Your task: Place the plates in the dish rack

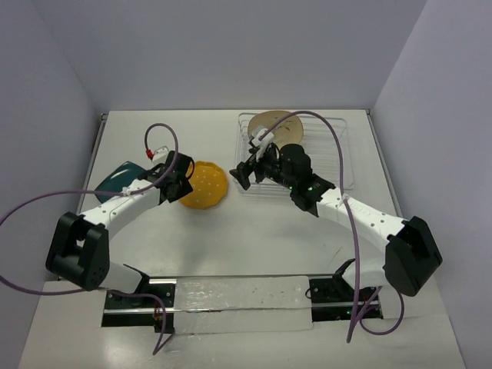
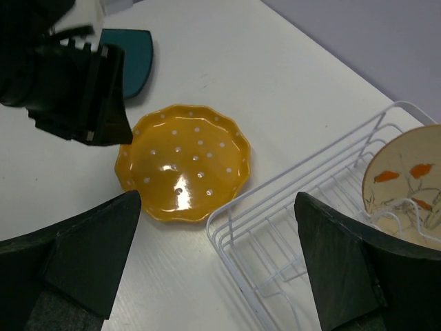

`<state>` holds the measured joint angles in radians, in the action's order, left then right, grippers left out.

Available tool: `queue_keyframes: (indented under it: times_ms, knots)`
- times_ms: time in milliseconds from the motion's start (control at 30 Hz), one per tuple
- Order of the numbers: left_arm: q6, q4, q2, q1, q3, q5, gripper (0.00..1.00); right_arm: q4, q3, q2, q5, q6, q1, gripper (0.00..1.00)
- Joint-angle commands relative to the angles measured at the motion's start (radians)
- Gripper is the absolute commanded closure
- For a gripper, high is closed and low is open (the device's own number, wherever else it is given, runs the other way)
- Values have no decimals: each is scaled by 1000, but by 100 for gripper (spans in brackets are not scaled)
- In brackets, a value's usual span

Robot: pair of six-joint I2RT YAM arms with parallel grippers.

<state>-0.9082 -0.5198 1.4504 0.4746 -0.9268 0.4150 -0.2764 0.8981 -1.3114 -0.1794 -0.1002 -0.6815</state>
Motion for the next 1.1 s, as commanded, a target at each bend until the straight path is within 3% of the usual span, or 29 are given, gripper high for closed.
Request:
queue_keyframes:
  times_ms: [0,267,433,633,767,1067]
  knots:
    - [-162,-50,75,-36,-22,16,53,-66,-36,59,107,54,-36,0]
    - [-193,0,191,-119,1,-65,58,-56,-113,100,138,4,-111,0]
    - [-182,46,260,-125,-13,-109,69,-63,-161,110,88,-121,-169,0]
    - [-190,18,273,-124,-24,-111,100,-51,-165,79,37,-221,-199,0]
    - [-213,-114,201,-123,-44,-49,100,9,-120,10,-5,-450,-255,0]
    - [-184,-189,57,-113,-43,-97,100,-44,69,-337,87,-703,-346,0]
